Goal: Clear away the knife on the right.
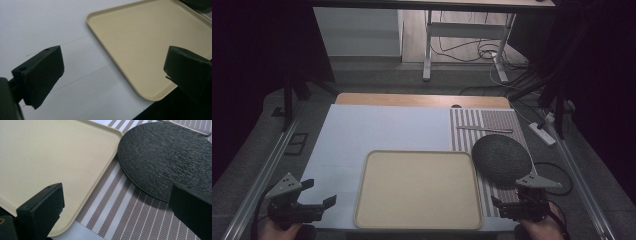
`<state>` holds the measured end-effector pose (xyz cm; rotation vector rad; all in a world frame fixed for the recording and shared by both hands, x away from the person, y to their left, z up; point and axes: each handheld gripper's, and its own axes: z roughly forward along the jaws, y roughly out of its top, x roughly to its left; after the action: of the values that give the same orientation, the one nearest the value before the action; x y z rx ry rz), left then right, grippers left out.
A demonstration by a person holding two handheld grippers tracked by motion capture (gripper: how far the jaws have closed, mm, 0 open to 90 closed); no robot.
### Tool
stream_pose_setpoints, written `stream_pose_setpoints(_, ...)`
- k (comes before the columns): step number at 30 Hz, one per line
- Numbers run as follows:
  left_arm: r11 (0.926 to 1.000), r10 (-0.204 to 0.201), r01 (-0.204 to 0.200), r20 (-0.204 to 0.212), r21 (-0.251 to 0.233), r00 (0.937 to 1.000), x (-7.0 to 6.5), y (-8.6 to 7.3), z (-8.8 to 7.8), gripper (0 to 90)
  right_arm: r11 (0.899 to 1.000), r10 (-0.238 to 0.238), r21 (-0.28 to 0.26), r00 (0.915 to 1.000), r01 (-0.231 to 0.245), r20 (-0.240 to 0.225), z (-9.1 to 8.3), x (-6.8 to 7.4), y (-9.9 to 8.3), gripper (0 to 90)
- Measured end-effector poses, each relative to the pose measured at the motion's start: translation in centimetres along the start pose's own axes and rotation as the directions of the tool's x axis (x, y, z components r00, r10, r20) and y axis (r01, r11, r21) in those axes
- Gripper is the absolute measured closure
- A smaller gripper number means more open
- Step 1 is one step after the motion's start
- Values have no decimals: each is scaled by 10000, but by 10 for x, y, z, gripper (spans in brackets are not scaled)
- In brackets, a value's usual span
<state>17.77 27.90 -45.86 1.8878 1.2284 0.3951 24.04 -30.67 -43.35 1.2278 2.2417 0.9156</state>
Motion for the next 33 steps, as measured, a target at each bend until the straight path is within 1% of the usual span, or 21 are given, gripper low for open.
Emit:
stream_pose_setpoints(4,10000,-11,11,-38,-53,10000,0,-1,-1,26,10000,-1,14,9999,1,-111,1,0,1,10)
stream_pose_setpoints(8,10000,-19,19,-108,23,9999,0,0,0,26,9999,-16,108,9996,19,-279,2,-1,1,11)
stream_pose_setpoints(14,9999,57,-55,-192,106,9998,-2,0,1,28,9997,-91,225,9994,99,-345,3,0,1,11)
stream_pose_setpoints(20,9999,35,-31,-234,135,9997,-2,0,1,29,9993,-105,344,9995,116,-306,4,0,2,11)
stream_pose_setpoints(28,9999,40,-36,-260,144,9997,-2,0,1,30,9992,-23,407,9990,41,-437,4,-1,2,10)
stream_pose_setpoints(31,9999,9,-6,-256,140,9997,-2,0,1,30,9992,-106,392,9991,123,-422,4,-1,3,10)
stream_pose_setpoints(33,9999,2,1,-255,149,9997,-1,0,1,30,9989,-280,363,9992,290,-276,5,0,3,10)
